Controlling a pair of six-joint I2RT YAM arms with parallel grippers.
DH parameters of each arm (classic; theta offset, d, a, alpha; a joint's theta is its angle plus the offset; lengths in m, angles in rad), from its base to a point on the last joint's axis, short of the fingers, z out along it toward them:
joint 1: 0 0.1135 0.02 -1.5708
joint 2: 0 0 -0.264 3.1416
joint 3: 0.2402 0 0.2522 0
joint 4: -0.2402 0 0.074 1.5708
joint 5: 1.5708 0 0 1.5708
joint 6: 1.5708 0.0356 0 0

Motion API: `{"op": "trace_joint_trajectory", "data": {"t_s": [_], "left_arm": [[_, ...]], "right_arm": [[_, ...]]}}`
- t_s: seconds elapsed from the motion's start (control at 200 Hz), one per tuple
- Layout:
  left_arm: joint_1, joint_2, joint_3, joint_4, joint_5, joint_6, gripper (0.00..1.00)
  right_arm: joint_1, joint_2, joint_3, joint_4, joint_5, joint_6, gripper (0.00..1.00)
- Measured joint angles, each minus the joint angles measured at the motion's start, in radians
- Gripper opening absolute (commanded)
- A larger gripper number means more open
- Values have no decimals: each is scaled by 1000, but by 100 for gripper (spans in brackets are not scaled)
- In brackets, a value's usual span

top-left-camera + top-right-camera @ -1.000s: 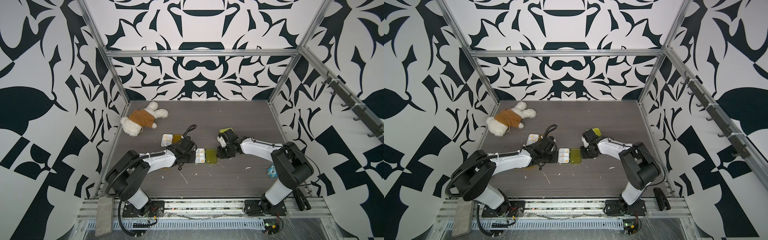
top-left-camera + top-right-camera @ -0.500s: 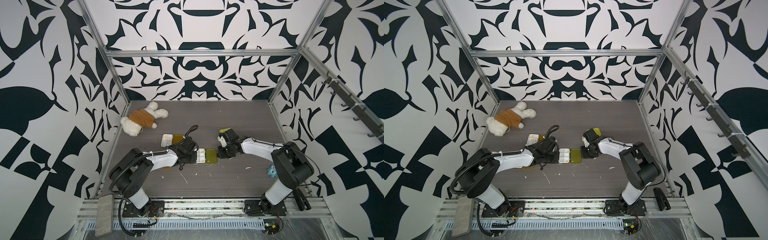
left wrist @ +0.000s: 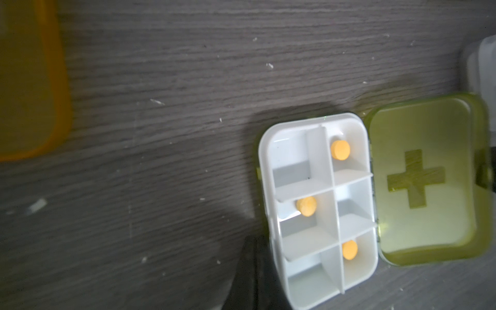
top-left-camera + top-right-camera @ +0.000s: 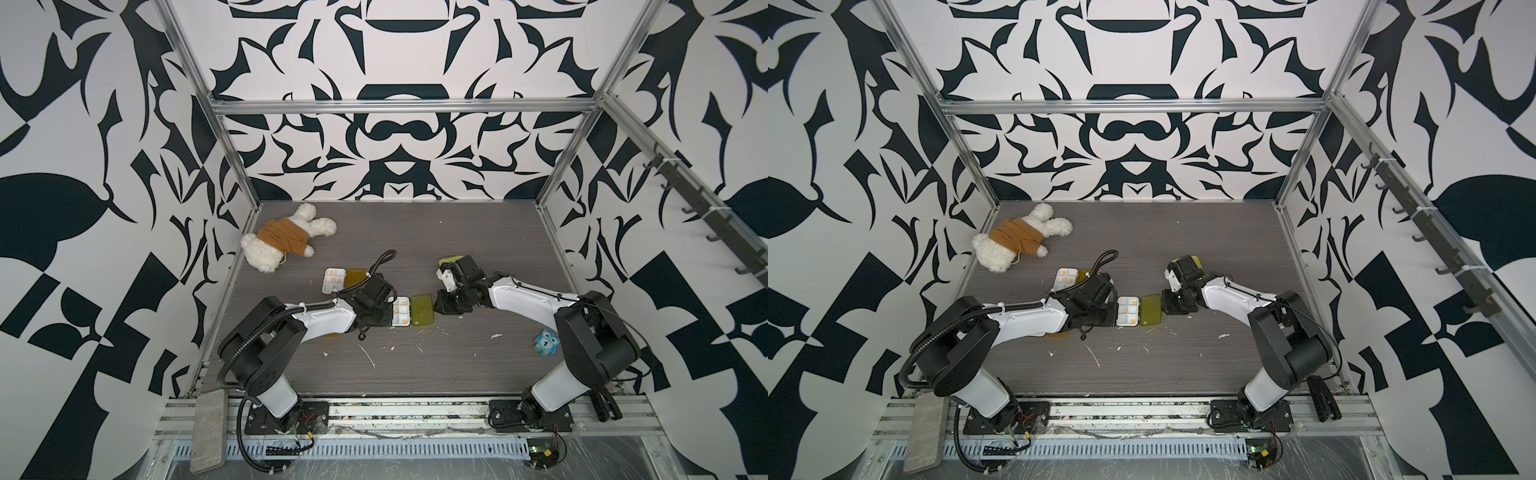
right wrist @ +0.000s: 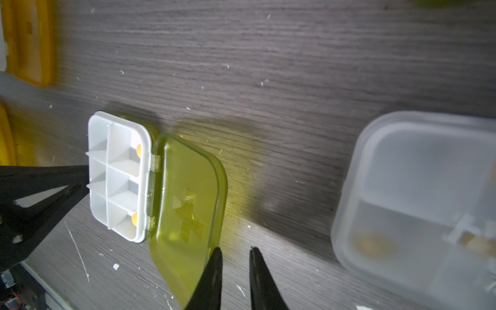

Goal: Close pillboxes
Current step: Close the lid on the pillbox.

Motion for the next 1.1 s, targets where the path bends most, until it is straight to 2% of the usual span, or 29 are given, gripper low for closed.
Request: {"op": "trace_joint_trajectory", "data": {"t_s": [0.55,0.79,1.1], "left_arm": [[1,0,0,-2,-3,-7,0],[-6,0,0,3,23,-7,0],[-6,0,0,3,27,-7,0]], "right_arm": [[-6,-21,16,-2,-50,26,21],[9,-18,45,33,-135,44,21],[24,33,55,64,-159,72,20]]}}
